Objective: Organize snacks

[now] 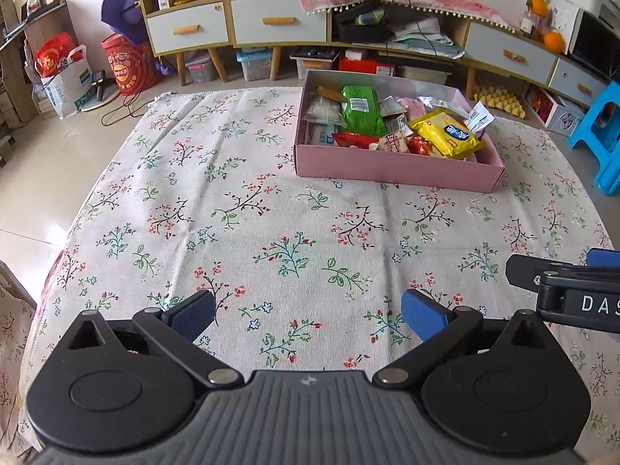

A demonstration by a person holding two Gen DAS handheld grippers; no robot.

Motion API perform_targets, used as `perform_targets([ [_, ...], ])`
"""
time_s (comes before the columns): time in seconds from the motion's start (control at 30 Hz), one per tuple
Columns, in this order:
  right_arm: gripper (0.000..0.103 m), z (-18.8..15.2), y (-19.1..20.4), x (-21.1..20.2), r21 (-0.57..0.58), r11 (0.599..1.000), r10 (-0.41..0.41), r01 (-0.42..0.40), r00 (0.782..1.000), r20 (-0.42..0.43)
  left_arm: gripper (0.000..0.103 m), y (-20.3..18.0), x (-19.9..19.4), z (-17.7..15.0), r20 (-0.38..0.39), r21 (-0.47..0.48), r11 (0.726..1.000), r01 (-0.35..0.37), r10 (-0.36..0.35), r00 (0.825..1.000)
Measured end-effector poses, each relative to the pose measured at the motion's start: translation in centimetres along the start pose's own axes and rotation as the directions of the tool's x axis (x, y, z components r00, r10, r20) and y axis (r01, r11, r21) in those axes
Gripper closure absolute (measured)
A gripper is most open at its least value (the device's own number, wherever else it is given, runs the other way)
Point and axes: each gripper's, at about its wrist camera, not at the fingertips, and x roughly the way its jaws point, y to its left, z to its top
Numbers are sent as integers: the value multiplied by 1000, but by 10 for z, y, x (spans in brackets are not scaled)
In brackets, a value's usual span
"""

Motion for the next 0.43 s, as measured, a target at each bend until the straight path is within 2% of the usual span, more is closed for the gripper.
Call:
perform_targets([
  [0.43, 3, 1, -3, 1, 3, 1000, 1, -1, 1000, -7, 0, 0, 4, 0, -11, 10, 1000, -9, 9, 1000],
])
